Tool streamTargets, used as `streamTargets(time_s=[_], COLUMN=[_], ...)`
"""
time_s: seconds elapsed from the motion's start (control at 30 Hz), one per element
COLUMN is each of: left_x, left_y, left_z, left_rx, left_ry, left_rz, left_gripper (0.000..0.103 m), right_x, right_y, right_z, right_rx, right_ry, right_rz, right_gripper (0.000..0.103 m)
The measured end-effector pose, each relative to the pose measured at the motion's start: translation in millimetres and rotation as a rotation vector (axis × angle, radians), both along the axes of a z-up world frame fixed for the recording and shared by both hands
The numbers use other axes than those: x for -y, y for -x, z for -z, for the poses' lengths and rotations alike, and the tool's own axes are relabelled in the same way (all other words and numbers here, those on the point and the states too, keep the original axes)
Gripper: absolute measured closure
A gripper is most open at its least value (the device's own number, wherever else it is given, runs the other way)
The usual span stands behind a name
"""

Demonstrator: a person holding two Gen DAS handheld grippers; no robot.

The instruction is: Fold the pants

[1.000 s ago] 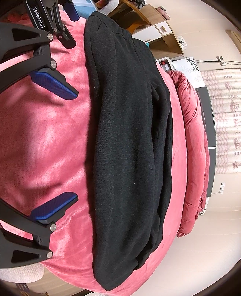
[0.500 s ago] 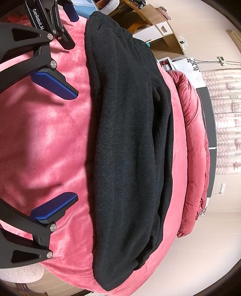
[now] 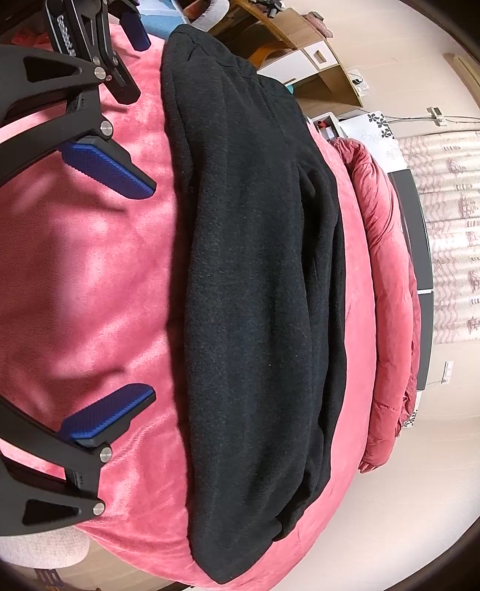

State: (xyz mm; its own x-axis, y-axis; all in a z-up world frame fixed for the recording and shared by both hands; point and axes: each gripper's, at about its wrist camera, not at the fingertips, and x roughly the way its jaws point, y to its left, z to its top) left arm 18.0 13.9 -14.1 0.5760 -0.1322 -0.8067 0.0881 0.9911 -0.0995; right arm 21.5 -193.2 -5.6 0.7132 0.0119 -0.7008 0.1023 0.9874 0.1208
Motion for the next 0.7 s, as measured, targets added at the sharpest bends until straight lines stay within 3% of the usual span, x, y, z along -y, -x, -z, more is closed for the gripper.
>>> streamTargets(time_s=[0.13, 0.3, 0.57, 0.7], left_x=[5.3, 5.3, -6.2, -13.6], left_y=[-10.2, -40.4, -131.3, -182.0], left_z=[-15.7, -40.5, -58.3, -55.4], left_rx=[0.029, 0.082, 0.105, 0.061], left_ry=[-0.008, -0.02, -0.088, -0.084], left_rz=[0.046, 0.087, 0.01, -0.059], left_gripper=[0.001, 0.001, 0.001, 0.001], right_x=[18.1, 53.5, 154.1, 212.7], right_y=[-4.5, -19.6, -55.4, -91.4], right_z=[-5.5, -13.2, -45.3, -61.2], right_rx=[0.03, -0.018, 0.007, 0.004], right_ry=[-0.06, -0.097, 0.053, 0.134], right_rz=[0.027, 0.024, 0.118, 0.162], right_gripper=[0.001, 0.001, 0.001, 0.005])
